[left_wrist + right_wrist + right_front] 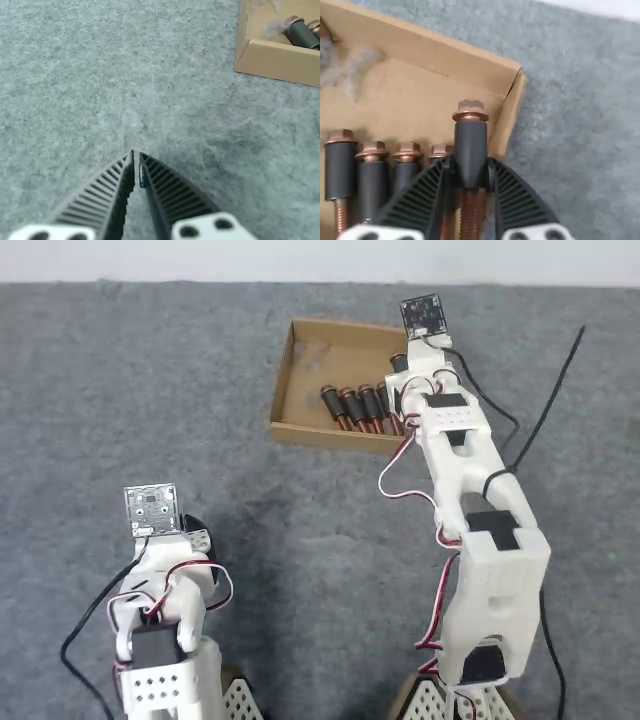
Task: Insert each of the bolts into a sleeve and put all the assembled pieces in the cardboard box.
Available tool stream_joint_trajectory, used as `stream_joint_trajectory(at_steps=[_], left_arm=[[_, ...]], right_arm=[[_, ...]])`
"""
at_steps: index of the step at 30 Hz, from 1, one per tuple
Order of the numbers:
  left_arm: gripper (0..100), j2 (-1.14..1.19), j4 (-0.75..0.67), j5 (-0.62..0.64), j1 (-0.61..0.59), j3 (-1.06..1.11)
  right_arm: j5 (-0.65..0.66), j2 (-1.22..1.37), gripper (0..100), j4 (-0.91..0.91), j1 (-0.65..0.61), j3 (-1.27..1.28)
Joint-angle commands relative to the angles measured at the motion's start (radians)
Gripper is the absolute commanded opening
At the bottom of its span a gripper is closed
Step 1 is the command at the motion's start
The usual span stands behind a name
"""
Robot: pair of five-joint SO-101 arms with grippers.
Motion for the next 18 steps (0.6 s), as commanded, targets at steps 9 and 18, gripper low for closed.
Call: stream_joint_trajectory(at_steps=[9,18], left_arm=[[1,-0.014,-0.025,-0.009,0.000,-0.013],[1,-0.014,-0.025,-0.009,0.000,-0.013]], right_arm=[[-0.149,0.151,0.6,0.194,-0.016,-0.338],[-0.129,0.163,3.5,0.282,-0.015,-0.374]])
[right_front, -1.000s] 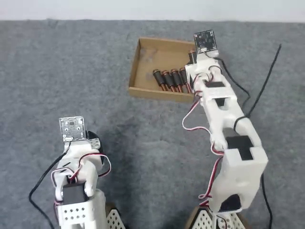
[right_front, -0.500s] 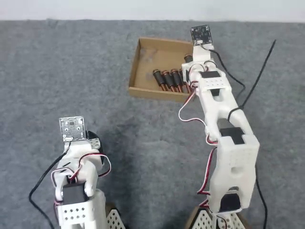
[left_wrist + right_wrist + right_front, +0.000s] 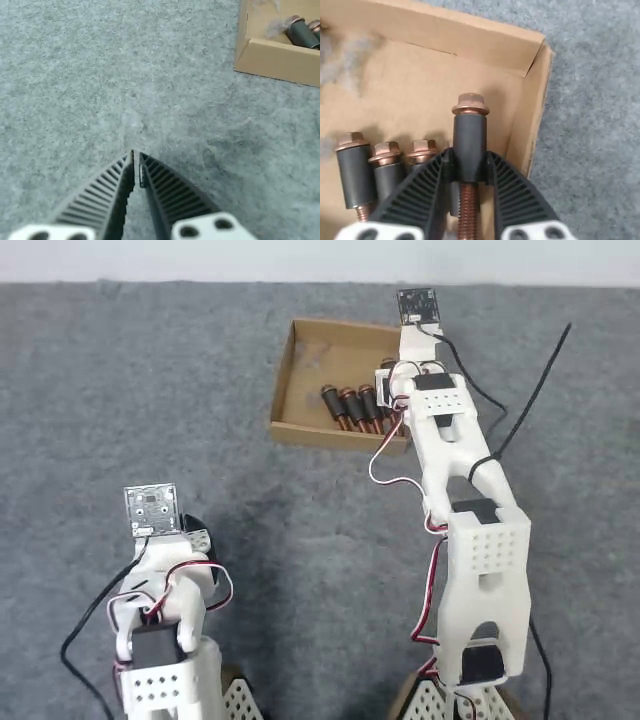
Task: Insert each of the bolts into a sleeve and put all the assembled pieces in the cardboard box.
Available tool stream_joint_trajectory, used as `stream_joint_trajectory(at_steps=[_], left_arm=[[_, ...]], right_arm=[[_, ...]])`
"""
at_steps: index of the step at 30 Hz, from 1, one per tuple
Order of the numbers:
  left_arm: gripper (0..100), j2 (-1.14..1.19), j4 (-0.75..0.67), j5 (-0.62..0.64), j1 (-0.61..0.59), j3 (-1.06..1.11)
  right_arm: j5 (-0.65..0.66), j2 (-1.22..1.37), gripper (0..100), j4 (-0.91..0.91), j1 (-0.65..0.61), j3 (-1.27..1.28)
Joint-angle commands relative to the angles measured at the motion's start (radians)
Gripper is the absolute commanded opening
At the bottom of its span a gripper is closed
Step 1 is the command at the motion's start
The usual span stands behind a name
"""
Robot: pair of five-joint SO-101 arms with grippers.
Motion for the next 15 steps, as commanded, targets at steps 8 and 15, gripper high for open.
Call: stream_joint_trajectory(at_steps=[8,15], left_arm=[[1,-0.014,-0.025,-0.009,0.000,-0.013],[1,-0.014,-0.025,-0.009,0.000,-0.013]], right_arm=[[0.009,-0.027,12.1,0.051,0.005,-0.052],[0.008,-0.137,6.3,0.133,0.015,-0.049]])
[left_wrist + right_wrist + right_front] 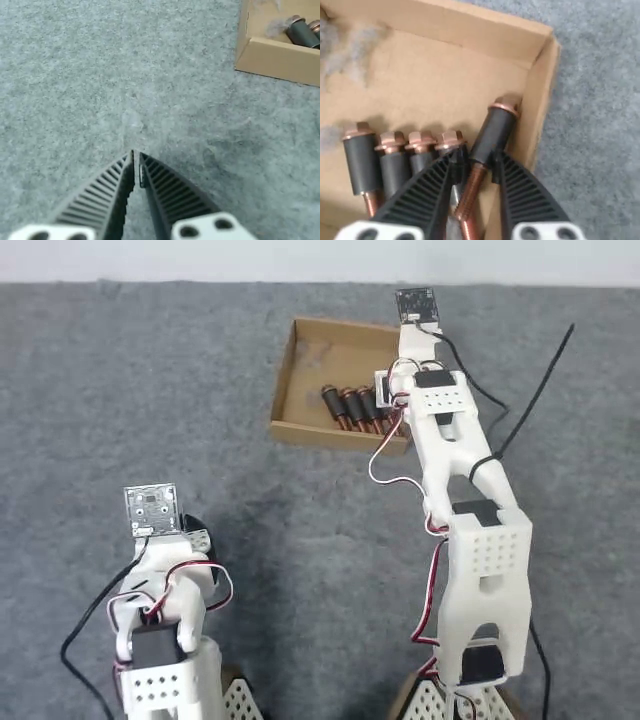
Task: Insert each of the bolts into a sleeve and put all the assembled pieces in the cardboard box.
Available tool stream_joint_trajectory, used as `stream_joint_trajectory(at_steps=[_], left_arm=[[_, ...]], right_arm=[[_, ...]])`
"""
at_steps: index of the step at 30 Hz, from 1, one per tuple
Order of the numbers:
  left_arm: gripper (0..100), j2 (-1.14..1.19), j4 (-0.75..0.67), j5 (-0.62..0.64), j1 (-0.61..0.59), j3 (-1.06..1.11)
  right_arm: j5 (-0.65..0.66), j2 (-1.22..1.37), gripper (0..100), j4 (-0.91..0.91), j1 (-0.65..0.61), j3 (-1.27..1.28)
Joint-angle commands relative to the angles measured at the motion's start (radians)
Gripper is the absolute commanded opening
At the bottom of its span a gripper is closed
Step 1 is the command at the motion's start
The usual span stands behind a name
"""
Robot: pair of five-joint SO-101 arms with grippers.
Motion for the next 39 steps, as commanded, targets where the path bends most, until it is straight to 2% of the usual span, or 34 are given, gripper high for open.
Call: stream_joint_trajectory(at_steps=[1,6,20,28,33,39], left_arm=[[1,-0.014,-0.025,-0.009,0.000,-0.013],[1,-0.014,-0.025,-0.009,0.000,-0.013],[1,-0.014,-0.025,-0.009,0.000,-0.013],[1,-0.014,-0.025,-0.009,0.000,-0.013],[1,-0.014,-0.025,-0.009,0.000,-0.013],[1,-0.014,-0.025,-0.009,0.000,-0.013]], right_arm=[[0.008,-0.131,5.5,0.062,0.018,-0.038],[0.008,-0.216,0.5,0.189,0.033,-0.037],[0.009,-0.447,0.7,0.725,0.070,-0.037],[0.006,-0.575,0.7,0.960,0.117,-0.037],[0.012,-0.720,0.7,0.990,0.183,0.035],[0.057,-0.961,0.7,0.989,0.200,0.299]])
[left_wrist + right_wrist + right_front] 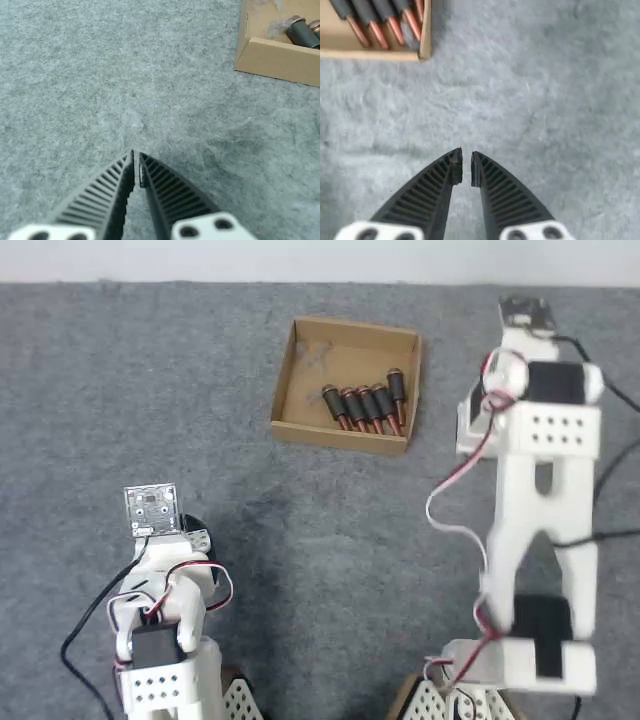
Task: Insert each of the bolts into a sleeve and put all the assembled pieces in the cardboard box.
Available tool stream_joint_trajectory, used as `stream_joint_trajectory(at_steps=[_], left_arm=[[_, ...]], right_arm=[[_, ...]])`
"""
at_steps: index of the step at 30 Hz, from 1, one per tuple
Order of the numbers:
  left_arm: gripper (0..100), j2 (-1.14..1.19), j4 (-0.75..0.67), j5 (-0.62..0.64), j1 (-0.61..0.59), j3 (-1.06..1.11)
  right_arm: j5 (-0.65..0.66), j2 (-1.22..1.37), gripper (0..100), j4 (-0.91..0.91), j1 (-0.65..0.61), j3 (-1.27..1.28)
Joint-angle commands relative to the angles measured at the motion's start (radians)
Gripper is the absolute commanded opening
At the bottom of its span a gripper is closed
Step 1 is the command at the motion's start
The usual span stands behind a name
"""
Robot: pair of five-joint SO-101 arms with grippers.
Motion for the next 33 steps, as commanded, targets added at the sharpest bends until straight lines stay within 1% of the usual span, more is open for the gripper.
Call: stream_joint_trajectory(at_steps=[1,12,24,26,30,33], left_arm=[[1,-0.014,-0.025,-0.009,0.000,-0.013],[1,-0.014,-0.025,-0.009,0.000,-0.013],[1,-0.014,-0.025,-0.009,0.000,-0.013],[1,-0.014,-0.025,-0.009,0.000,-0.013],[1,-0.014,-0.025,-0.009,0.000,-0.013],[1,-0.014,-0.025,-0.009,0.000,-0.013]], right_arm=[[0.055,-0.208,0.7,0.025,0.013,0.133],[0.061,-0.727,0.7,-0.051,0.013,0.600],[0.063,-1.241,0.7,-0.211,0.013,1.017],[0.087,-1.317,0.7,-0.240,0.013,1.074],[0.192,-1.461,0.7,-0.278,0.015,1.178],[0.226,-1.566,0.7,-0.278,0.015,1.234]])
